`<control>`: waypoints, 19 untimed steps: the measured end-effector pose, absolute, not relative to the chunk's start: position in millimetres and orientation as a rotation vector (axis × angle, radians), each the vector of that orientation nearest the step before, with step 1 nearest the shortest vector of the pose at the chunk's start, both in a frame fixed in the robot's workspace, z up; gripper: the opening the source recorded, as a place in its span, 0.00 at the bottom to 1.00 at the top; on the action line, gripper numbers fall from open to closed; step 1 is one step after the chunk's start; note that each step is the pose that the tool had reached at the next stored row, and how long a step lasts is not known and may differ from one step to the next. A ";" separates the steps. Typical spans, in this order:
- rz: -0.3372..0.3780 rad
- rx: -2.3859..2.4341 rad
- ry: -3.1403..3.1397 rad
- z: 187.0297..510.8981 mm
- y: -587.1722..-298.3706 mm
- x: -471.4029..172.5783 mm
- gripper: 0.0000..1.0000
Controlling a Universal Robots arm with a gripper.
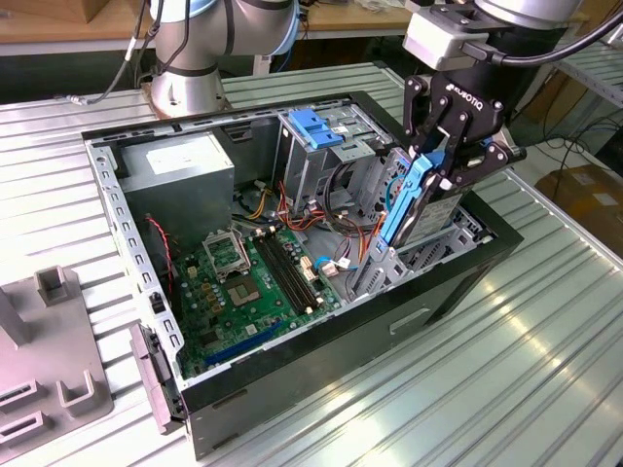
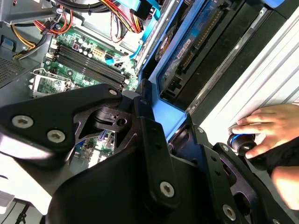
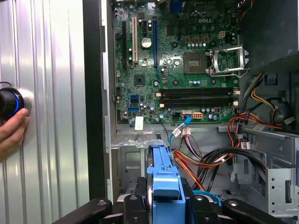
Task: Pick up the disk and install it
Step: 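Insert the disk into the insertion slot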
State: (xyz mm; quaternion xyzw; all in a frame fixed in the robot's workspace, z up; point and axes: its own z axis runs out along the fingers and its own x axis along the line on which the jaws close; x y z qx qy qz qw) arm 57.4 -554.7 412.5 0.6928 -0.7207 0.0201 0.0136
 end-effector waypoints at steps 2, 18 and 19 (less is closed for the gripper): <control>0.063 2.158 -2.245 412.5 -554.7 57.4 0.37; 0.060 2.157 -2.244 407.7 -554.7 57.4 0.37; 0.060 2.157 -2.244 406.1 -554.8 57.4 0.37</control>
